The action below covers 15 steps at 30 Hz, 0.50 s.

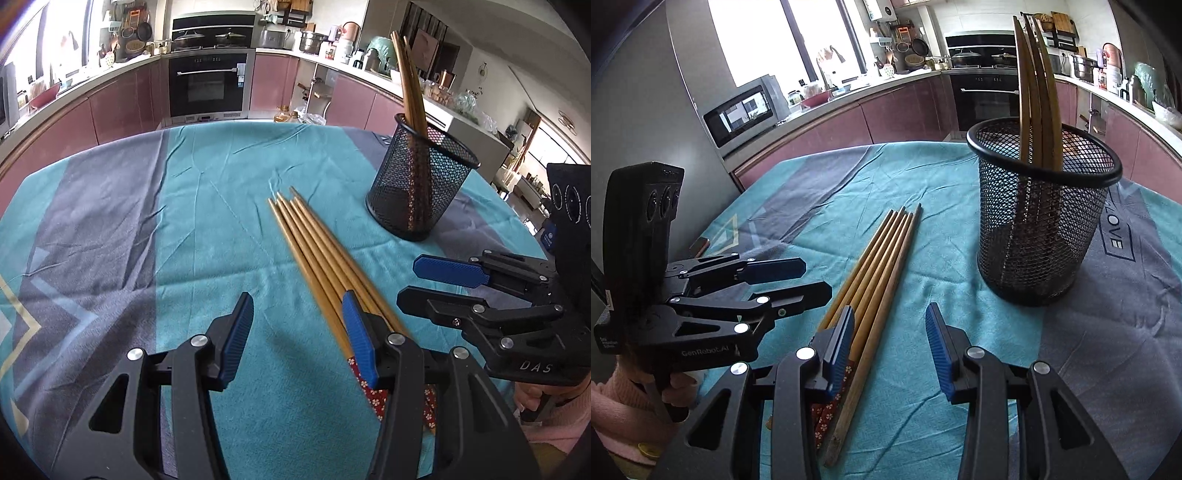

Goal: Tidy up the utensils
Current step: 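Withdraw both open tools and hover over the remaining chopsticks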

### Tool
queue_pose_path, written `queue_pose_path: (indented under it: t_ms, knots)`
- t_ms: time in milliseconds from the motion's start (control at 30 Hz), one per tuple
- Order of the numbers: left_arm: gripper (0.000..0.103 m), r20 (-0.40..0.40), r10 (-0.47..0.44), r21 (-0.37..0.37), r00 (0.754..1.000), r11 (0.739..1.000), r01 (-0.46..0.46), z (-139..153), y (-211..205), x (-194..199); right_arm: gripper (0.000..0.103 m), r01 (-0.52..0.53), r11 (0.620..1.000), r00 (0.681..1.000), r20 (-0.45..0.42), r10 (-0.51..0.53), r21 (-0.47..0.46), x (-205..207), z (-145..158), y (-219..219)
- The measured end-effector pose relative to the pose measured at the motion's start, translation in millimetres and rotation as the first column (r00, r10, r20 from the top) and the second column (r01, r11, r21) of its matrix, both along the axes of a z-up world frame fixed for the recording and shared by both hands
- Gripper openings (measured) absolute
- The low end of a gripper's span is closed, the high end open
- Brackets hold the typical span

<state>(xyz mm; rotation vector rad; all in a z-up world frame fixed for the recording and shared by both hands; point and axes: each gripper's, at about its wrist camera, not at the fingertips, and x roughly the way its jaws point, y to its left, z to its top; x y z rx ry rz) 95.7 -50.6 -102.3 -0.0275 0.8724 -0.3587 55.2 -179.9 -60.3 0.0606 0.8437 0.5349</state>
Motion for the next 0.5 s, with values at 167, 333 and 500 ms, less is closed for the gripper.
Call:
queue_pose_path:
  t_ms: [167,333,500]
  knots:
    - [0.049,-0.015,0.002,0.006,1.0,1.0,-0.002,-4.5,-1.2,2.3,0.039,0.01,1.0,1.0,-0.01,-0.01,-0.02,3.8,-5.0,2.9]
    - [0.048,-0.031,0.007,0.019,0.999,1.0,-0.007,-7.8,-4.3,6.1,0.036,0.008,0.999,1.0,-0.015,-0.009,-0.038,5.6,-8.3,7.7]
    - [0.048,-0.036,0.007,0.027,0.999,1.0,-0.006,-10.3,-7.7,10.7,0.034,0.01,0.998,1.0,-0.025,-0.011,-0.056,8.0,-10.9,9.3]
